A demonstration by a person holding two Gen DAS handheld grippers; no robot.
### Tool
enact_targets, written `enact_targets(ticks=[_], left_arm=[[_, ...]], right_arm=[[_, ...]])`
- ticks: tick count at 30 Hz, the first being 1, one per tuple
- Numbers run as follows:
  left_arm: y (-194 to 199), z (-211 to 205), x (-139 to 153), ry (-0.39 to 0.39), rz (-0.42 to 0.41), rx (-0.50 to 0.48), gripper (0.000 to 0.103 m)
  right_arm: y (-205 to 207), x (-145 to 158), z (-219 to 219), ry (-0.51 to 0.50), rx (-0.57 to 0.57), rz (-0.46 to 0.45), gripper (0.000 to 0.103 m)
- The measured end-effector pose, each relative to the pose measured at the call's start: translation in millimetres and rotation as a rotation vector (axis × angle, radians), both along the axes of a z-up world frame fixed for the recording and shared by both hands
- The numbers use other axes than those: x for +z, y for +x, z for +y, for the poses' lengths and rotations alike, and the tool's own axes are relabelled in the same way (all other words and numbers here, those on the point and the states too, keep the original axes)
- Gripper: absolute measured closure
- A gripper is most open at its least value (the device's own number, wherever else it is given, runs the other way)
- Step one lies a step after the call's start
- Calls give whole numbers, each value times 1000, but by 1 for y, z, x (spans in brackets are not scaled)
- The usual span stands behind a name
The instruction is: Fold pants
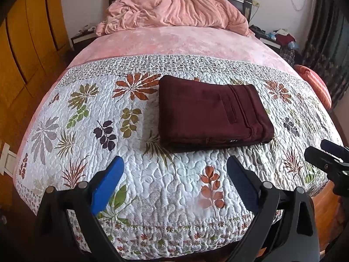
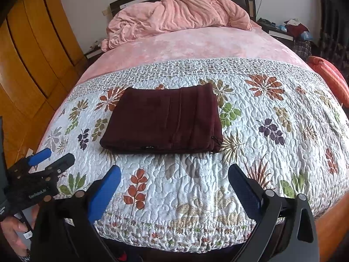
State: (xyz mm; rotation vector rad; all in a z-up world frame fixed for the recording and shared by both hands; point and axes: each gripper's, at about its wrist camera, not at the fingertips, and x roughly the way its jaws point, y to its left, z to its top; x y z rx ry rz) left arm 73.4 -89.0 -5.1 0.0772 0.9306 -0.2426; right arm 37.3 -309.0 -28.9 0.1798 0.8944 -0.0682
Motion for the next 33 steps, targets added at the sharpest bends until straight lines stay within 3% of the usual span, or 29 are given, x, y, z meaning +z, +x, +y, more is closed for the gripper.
enact_targets(ticks=[33], left_arm=[[2,-1,-5,15,16,-4,8]], right_arm=[[3,-10,2,-7,-13,26,4]])
